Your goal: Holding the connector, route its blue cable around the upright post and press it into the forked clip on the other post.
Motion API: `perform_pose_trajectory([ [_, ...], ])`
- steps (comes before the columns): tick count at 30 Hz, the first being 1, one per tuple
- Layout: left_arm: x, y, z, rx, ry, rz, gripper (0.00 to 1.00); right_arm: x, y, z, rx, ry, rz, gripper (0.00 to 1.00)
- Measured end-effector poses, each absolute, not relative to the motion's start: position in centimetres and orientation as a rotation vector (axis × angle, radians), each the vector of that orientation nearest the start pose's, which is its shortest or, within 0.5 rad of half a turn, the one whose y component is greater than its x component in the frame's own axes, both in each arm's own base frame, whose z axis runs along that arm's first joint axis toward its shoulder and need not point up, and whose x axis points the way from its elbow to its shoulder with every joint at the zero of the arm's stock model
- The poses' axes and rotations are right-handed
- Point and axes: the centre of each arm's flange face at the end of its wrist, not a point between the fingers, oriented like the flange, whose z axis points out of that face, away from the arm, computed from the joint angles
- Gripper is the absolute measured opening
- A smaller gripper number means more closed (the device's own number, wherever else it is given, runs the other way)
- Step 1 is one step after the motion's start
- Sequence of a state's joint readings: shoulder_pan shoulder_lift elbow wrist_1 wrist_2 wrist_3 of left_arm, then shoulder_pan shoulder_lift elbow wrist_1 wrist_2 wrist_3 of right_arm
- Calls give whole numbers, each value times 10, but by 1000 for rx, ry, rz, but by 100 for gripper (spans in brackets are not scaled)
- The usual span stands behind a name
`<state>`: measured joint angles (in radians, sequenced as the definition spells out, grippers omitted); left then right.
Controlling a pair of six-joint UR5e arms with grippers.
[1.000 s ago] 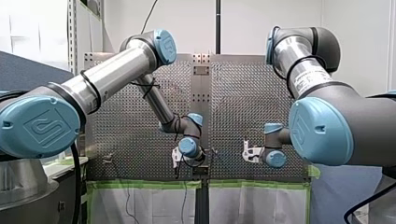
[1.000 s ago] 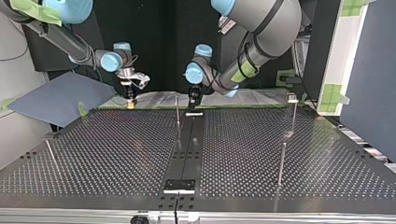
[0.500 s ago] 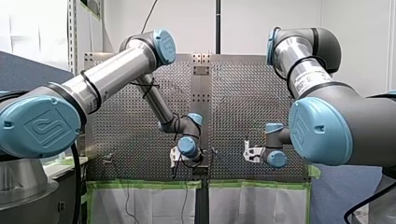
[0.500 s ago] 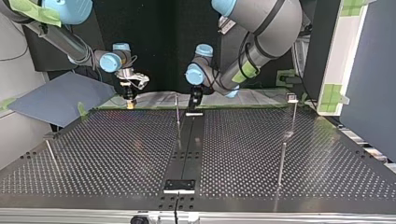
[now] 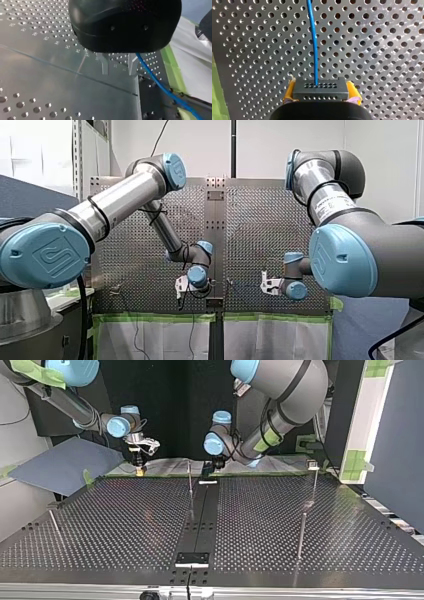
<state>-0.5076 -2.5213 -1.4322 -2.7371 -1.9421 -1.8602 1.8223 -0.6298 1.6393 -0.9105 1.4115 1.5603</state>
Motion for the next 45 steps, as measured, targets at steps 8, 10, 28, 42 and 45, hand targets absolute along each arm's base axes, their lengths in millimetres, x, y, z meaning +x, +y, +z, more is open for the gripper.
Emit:
perform_pose_trajectory([
  [8, 533, -401, -2, -71, 1938, -115, 52, 302, -583, -30, 1598, -1054, 1439, 9],
  [10, 532, -402, -2, -73, 1935, -115, 52, 302, -583, -30, 1599, -1054, 1439, 9],
  [28, 536, -411, 2, -36, 1911, -202, 11, 302, -583, -31, 1598, -1049, 1445, 9],
  [42, 527, -398, 36, -109, 1837, -142, 21, 303, -583, -31, 1601, -1044, 1450, 9],
  [45, 521, -395, 47, -116, 1822, -124, 21, 303, -582, -32, 1606, -1046, 1449, 9],
])
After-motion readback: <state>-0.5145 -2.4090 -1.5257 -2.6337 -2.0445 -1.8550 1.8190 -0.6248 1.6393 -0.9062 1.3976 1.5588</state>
